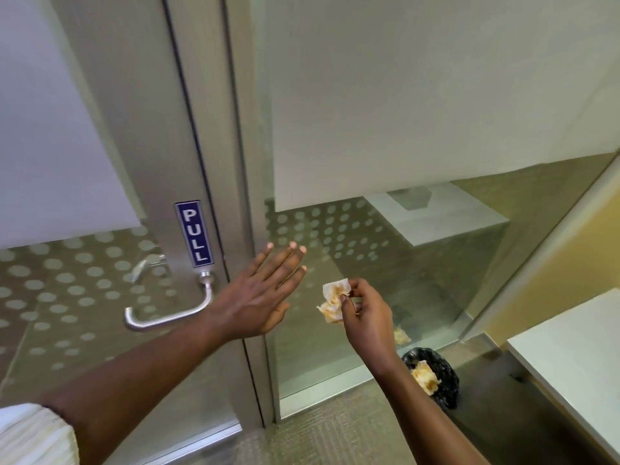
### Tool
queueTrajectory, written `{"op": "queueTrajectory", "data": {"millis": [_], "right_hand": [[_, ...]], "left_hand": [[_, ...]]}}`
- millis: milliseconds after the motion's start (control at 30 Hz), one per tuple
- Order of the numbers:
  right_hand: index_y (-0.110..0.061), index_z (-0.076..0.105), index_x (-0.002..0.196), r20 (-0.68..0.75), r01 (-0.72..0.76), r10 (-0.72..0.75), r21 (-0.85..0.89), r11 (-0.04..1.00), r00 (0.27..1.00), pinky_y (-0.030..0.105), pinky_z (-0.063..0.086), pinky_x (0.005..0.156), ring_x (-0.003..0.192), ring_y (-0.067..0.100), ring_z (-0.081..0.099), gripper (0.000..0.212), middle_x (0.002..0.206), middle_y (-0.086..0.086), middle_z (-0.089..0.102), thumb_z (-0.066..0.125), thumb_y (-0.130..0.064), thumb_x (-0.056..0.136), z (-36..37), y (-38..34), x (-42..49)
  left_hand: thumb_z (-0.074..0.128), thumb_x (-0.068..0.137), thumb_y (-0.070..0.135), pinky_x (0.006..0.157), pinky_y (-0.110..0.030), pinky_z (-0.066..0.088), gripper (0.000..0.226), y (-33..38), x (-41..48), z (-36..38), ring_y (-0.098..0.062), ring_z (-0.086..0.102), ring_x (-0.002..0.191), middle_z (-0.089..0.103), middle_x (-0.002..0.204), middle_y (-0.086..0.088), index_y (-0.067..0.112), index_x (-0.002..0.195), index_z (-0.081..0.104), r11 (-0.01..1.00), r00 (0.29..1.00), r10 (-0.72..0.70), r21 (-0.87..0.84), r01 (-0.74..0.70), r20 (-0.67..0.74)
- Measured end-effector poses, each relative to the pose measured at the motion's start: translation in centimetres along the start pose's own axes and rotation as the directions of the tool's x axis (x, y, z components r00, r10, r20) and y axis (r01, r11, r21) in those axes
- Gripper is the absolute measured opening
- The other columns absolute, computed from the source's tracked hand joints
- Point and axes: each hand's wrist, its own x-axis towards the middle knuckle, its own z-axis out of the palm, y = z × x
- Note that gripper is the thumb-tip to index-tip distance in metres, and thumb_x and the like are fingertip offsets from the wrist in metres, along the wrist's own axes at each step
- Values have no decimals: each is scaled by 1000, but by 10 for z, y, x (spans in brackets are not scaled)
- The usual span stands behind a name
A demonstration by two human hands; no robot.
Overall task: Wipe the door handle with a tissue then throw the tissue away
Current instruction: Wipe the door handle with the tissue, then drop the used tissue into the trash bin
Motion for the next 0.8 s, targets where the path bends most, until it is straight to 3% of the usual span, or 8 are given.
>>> {"op": "queueTrajectory", "data": {"millis": [333, 500, 667, 800], "right_hand": [[-24, 65, 112, -27, -57, 55, -83, 995, 998, 34, 54, 78, 89, 13, 65, 21, 99, -4, 68, 61, -16, 93, -92, 81, 25], [-25, 63, 105, -77, -122, 113, -122, 985, 991, 32, 49, 74, 88, 13, 62, 18, 96, -5, 68, 59, -15, 91, -130, 123, 36], [-29, 60, 98, -142, -186, 166, -145, 972, 976, 28, 49, 69, 85, 4, 61, 14, 93, -11, 66, 59, -16, 93, -163, 162, 50], [-27, 62, 104, -181, -251, 223, -145, 957, 958, 31, 54, 73, 88, 6, 62, 13, 98, -9, 67, 60, -17, 95, -185, 191, 67]], "left_hand": [[48, 91, 50, 130, -53, 4, 76, 93, 91, 42, -35, 14, 160, 23, 169, -21, 8, 154, 43, 987, 992, -100, -119, 109, 77], [46, 92, 51, 127, -54, 12, 76, 138, 133, 61, -34, 17, 159, 27, 168, -21, 8, 153, 47, 978, 990, -75, -186, 96, 118], [67, 88, 48, 125, -54, 14, 78, 175, 181, 84, -36, 26, 156, 32, 166, -22, 7, 152, 50, 964, 992, -11, -261, 43, 126], [69, 88, 47, 123, -55, 16, 79, 197, 222, 108, -37, 27, 156, 32, 166, -22, 7, 153, 49, 947, 992, 30, -320, 11, 123]]}}
